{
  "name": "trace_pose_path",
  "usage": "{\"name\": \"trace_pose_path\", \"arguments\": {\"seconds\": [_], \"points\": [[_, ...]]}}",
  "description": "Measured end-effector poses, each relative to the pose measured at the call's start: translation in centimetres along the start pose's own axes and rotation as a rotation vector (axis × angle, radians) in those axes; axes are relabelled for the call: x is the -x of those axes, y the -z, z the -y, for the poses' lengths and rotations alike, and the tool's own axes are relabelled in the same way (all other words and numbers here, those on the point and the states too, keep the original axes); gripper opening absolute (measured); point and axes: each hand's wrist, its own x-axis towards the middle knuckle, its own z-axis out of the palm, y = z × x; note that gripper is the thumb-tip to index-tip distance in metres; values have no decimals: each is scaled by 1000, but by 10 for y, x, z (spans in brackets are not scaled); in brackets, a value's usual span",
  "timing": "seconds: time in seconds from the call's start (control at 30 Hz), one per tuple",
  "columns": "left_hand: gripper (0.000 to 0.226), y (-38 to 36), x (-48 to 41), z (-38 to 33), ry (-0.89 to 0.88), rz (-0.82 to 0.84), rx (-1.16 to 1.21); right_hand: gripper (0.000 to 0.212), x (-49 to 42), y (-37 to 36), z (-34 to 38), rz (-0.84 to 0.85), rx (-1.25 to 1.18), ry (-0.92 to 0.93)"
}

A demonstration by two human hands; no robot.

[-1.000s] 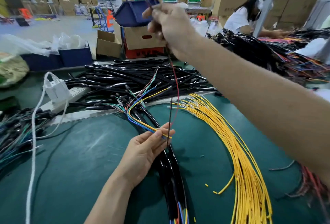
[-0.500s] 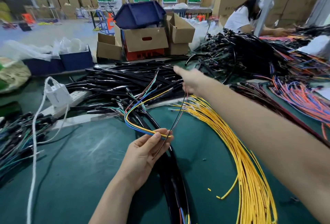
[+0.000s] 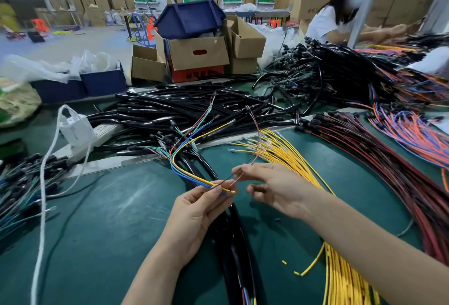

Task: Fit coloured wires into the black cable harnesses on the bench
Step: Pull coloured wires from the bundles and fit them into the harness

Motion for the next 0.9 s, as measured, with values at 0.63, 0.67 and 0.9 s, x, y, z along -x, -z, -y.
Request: {"name": "trace_pose_path", "arguments": {"seconds": [0.63,0.67,0.9], "points": [[20,4,-1,2,-6,39,-21,11,8,11,40,38,271,233],[19,4,-1,2,-7,34,-21,11,7,7,44,61,313,259],[22,3,0,0,11,14,-12,9,7,-2,81,109,512,418]]}}
